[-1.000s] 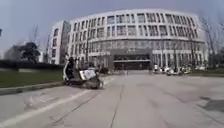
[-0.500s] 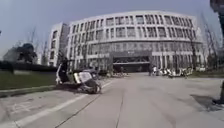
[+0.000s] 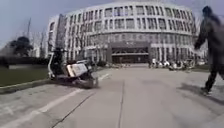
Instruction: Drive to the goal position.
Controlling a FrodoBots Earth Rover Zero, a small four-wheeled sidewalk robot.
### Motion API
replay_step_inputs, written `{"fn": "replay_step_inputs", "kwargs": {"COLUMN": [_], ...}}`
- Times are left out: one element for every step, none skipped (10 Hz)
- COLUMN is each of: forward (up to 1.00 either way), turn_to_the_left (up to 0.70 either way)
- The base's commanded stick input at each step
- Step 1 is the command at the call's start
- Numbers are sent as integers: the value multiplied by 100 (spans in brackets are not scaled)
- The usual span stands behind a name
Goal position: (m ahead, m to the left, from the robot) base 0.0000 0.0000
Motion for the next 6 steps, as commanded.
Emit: {"fn": "replay_step_inputs", "kwargs": {"forward": [85, 85, 85, 85, 85, 85], "turn_to_the_left": [0, 0, 0, 0, 0, 0]}}
